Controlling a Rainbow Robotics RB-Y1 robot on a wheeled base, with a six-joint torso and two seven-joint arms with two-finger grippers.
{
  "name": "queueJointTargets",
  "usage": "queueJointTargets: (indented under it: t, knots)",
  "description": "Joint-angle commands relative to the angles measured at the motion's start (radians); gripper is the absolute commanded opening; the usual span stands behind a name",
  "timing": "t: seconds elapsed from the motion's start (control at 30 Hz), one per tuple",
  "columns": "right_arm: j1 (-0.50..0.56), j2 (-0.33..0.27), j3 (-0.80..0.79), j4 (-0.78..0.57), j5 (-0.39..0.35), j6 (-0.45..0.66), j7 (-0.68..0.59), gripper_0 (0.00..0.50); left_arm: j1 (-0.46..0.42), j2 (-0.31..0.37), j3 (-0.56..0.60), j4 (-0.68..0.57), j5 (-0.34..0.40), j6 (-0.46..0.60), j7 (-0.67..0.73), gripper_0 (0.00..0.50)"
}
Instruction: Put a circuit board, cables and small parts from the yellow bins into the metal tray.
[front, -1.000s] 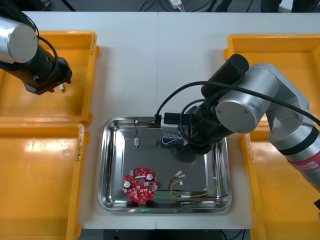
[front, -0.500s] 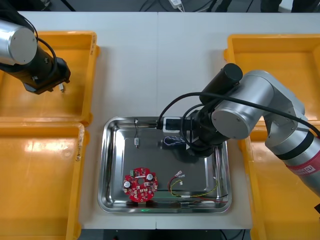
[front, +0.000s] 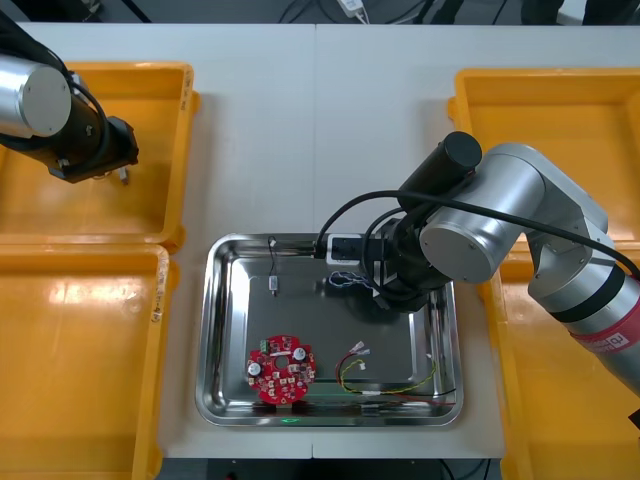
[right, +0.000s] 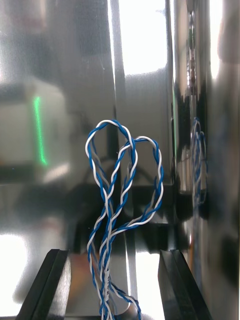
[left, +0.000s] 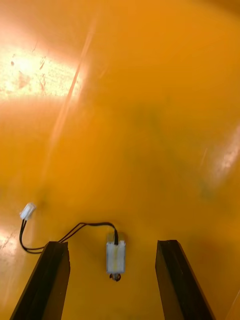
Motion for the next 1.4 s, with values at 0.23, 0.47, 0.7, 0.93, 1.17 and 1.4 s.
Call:
queueJointTargets:
  t: [0.23,0.47,0.7,0.93,1.17,1.4]
  knots:
    - [0.008,0.006,-0.04,-0.014,-0.024,0.023,0.007,0.5,-0.055,0.038,-0.034,0.004,0.038,-0.027,-0.004,0.5]
    - [0.008,0.005,-0.089,-0.063,-0.046,0.124,-0.01,0.5,-0.049,0.038,-0.043,0.004,0.047,-0.027,-0.004,0.5]
    - [0.007,-0.009,-0.165,-0.157,-0.086,0.251,-0.047,0.5,-0.037,0.036,-0.044,0.004,0.035,-0.029,-0.018,0.5]
    - [0.007,-0.041,-0.313,-0.212,-0.196,0.323,-0.158,0.5,-0.031,0.033,-0.043,0.004,0.029,-0.031,-0.022,0.5]
    - [0.005,-0.101,-0.445,-0.322,-0.172,0.362,-0.268,0.5,-0.026,0.032,-0.044,0.003,0.027,-0.035,-0.03,0.5]
    - [-0.013,-0.14,-0.587,-0.327,-0.181,0.362,-0.389,0.5,-0.015,0.032,-0.044,0.003,0.021,-0.049,-0.039,0.23]
